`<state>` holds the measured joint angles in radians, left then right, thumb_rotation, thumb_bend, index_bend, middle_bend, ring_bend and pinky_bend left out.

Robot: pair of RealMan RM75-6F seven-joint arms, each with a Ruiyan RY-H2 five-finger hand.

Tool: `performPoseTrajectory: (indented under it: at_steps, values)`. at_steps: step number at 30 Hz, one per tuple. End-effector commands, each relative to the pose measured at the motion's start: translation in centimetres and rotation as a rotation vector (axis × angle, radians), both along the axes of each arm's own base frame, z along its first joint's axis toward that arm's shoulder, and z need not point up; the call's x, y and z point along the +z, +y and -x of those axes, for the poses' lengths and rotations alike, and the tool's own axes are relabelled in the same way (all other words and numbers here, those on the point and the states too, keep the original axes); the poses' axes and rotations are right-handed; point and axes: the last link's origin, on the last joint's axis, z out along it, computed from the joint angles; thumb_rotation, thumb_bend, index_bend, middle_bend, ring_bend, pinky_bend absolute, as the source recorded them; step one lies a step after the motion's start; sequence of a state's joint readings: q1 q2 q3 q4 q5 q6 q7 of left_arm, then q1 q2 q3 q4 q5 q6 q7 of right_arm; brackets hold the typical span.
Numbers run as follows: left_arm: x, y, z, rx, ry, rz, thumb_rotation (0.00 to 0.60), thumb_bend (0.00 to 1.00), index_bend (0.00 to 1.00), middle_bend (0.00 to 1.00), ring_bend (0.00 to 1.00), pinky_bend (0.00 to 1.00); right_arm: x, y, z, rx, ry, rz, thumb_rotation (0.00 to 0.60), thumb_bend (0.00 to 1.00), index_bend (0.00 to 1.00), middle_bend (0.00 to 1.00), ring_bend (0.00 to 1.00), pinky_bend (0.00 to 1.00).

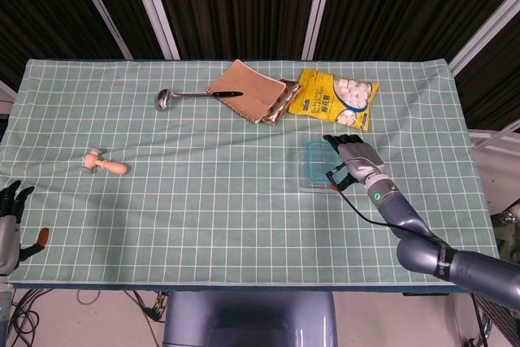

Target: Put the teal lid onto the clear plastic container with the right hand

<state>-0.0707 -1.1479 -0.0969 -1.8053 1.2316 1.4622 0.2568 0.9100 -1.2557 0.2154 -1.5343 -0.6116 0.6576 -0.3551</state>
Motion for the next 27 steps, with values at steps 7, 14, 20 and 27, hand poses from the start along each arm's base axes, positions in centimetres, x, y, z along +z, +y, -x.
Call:
performPoseTrajectory:
  at_steps: [7,14,20,27]
  values:
    - [0.1,0.1,0.1,0.007,-0.009,0.005,0.600,0.35,0.13,0.00,0.00,0.00,-2.4,0.3,-1.3,-0.054,0.050,0.017,0.600,0.29,0.00,0.48,0.06,0.00]
    - [0.1,0.1,0.1,0.013,-0.018,0.011,0.600,0.35,0.13,0.00,0.00,0.00,-2.6,0.5,-1.7,-0.077,0.062,0.033,0.600,0.29,0.00,0.48,0.06,0.00]
    - [0.1,0.1,0.1,0.015,-0.021,0.016,0.600,0.35,0.13,0.00,0.00,0.00,-2.4,0.8,-2.1,-0.077,0.049,0.025,0.600,0.29,0.00,0.48,0.06,0.00]
    - [0.1,0.1,0.1,0.015,-0.023,0.014,0.600,0.35,0.13,0.00,0.00,0.00,-3.2,1.2,-2.7,-0.058,0.017,-0.005,0.600,0.29,0.00,0.48,0.06,0.00]
